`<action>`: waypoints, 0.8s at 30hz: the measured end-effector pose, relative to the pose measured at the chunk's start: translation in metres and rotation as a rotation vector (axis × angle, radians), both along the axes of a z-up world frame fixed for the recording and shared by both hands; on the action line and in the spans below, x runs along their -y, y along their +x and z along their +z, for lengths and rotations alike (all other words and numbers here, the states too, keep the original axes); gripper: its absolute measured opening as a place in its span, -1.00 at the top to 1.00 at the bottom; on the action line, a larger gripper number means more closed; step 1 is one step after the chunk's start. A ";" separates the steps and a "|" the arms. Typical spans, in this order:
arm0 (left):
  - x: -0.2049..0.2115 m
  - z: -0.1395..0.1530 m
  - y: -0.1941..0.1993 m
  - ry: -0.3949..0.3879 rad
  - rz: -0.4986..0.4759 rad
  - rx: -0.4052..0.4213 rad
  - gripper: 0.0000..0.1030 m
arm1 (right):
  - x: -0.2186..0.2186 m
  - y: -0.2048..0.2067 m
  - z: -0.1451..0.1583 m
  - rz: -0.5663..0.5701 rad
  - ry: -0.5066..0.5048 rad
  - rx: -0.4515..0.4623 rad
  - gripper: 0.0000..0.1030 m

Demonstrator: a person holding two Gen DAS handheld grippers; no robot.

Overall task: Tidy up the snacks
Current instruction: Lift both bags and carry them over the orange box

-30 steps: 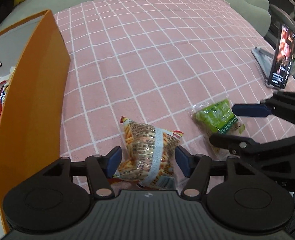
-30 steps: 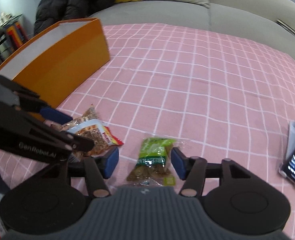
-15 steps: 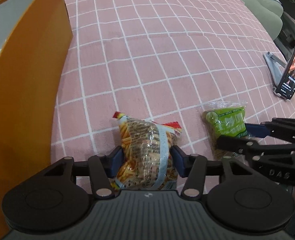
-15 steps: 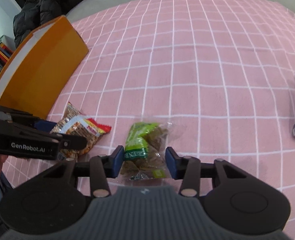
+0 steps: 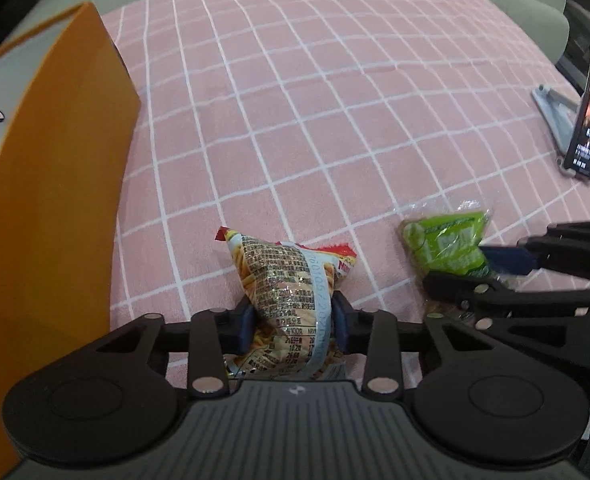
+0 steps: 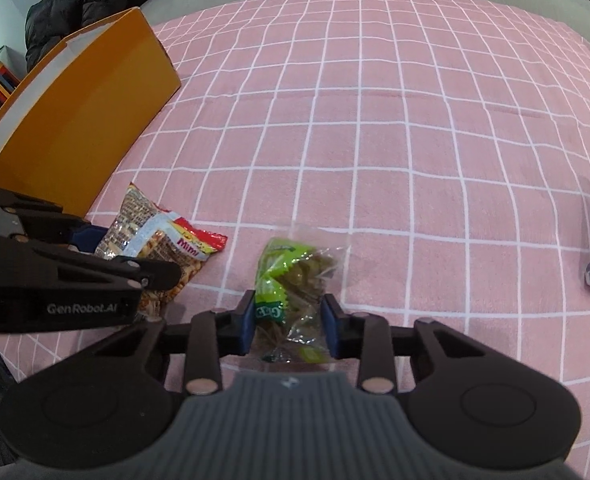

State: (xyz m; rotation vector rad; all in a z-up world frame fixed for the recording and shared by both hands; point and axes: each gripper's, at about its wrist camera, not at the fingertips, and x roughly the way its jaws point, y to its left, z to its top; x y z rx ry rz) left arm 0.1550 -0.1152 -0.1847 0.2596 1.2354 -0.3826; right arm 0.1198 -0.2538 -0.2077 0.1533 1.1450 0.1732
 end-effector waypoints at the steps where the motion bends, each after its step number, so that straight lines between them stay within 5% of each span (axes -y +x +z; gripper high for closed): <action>1: -0.001 0.004 -0.001 -0.010 0.005 0.009 0.21 | -0.001 -0.002 0.002 0.002 -0.001 0.002 0.44; 16: -0.033 0.090 -0.026 -0.021 0.083 0.217 0.21 | -0.033 -0.023 0.065 0.090 -0.024 0.153 0.45; 24: -0.089 0.136 -0.017 -0.076 0.233 0.290 0.21 | -0.066 -0.001 0.113 0.165 -0.006 0.271 0.45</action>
